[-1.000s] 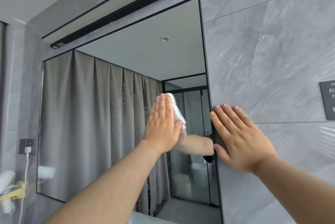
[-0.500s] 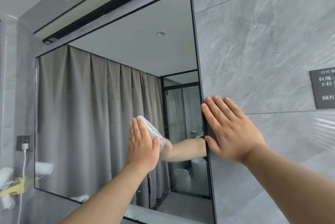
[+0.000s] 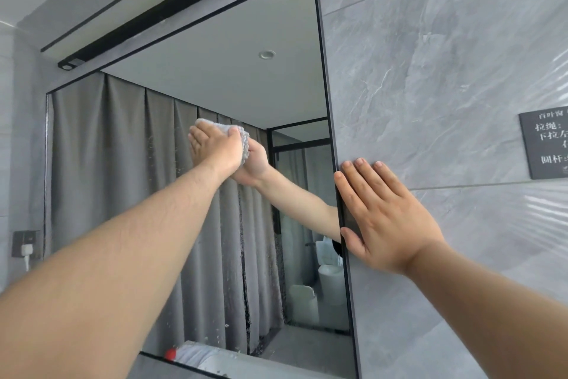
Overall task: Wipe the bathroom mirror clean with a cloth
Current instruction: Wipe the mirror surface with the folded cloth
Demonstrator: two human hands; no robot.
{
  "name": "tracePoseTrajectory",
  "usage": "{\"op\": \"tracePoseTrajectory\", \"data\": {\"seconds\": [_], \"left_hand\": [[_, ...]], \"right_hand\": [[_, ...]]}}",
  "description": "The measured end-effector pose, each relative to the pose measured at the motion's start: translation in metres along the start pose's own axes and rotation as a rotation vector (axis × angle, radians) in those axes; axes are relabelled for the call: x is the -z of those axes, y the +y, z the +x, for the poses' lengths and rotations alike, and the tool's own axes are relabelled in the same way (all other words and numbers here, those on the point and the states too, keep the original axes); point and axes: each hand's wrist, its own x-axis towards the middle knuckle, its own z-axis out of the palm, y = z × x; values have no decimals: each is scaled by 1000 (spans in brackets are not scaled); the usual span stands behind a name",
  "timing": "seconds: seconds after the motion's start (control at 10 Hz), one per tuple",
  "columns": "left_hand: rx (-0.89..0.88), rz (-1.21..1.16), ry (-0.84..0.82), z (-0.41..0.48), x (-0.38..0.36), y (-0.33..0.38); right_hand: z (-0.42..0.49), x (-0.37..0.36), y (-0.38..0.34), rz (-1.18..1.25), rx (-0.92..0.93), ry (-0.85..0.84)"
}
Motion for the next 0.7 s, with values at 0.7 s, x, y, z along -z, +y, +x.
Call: {"op": "tracePoseTrajectory", "data": {"seconds": [0.7], "left_hand": [[-73,-32,-15,-110,-29,-65]], "right_hand": [[1,1,0,-7,-7,-27]]}}
